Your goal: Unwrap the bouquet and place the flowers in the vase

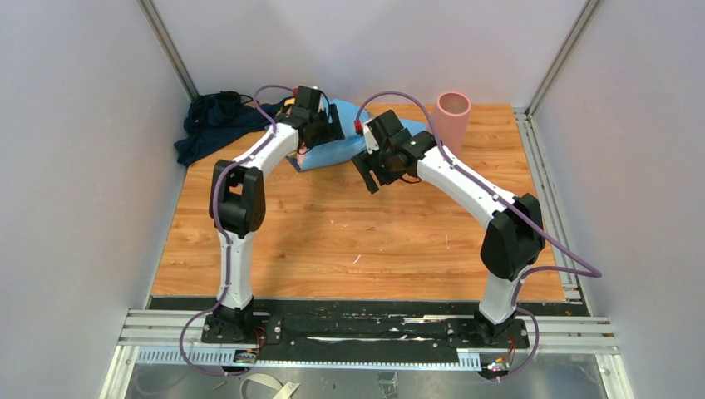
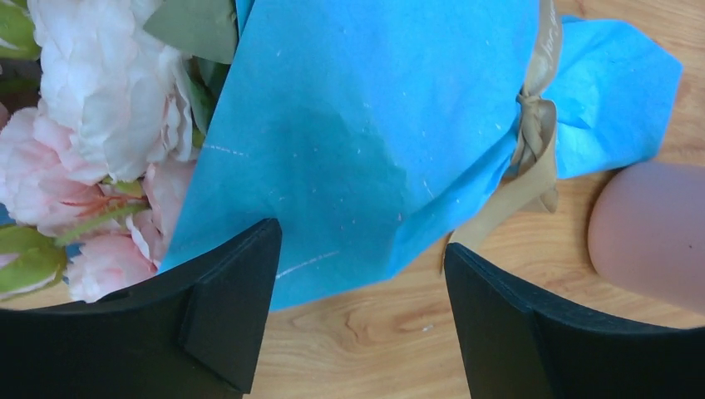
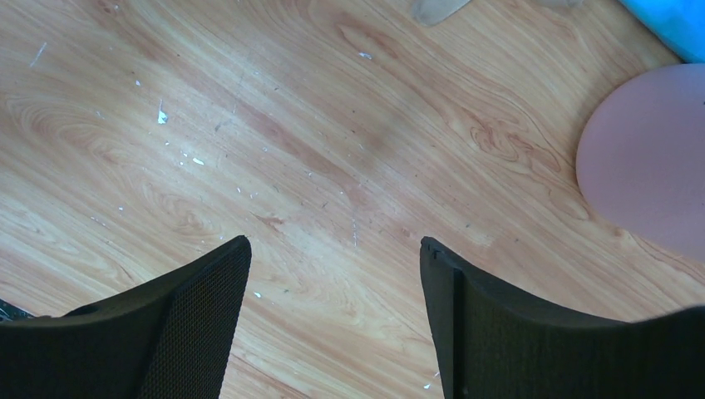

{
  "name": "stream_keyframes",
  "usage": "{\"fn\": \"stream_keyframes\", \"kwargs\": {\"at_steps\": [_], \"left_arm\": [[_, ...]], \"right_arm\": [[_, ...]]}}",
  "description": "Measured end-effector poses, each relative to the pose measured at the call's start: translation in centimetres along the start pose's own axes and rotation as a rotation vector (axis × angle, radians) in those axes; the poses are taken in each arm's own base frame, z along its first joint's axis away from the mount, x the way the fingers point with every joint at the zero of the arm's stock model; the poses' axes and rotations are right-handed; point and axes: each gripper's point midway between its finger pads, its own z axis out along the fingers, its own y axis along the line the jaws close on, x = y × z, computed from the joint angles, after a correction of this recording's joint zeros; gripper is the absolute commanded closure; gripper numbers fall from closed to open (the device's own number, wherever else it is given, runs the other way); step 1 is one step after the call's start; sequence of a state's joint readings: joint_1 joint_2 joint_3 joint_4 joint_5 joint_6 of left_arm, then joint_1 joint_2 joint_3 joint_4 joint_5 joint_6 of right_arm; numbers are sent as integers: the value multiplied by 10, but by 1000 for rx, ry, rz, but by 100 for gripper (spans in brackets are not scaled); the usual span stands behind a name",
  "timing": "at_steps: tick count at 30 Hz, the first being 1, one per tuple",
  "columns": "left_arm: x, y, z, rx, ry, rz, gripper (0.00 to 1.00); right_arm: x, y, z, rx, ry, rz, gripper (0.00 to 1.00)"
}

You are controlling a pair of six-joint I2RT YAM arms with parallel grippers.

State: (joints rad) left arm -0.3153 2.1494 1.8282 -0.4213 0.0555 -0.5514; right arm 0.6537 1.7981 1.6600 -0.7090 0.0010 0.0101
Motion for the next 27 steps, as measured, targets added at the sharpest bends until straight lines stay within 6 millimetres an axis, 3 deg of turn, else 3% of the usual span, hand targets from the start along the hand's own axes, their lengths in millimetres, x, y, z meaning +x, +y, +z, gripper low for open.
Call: {"fn": "stream_keyframes", "kwargs": {"at_steps": [5, 12, 14, 20, 24, 27], "left_arm": [[4, 9, 15, -35, 13, 31, 47], [44, 37, 47, -94, 125, 102, 100], [58, 43, 53, -108, 163, 125, 100], [60, 49, 51, -123, 172, 170, 100], [63, 60, 41, -165, 178, 206, 100], [70, 76, 23, -215, 204, 224, 100]], "right_arm": [[4, 0, -1, -3, 18, -4, 22], [6, 1, 0, -31, 20, 5, 22], [6, 0, 0, -36, 21, 11, 22], [6, -3, 4, -45, 23, 21, 22], [5, -2, 16, -51, 38, 22, 23], [-7, -1, 27, -61, 31, 23, 23]]}}
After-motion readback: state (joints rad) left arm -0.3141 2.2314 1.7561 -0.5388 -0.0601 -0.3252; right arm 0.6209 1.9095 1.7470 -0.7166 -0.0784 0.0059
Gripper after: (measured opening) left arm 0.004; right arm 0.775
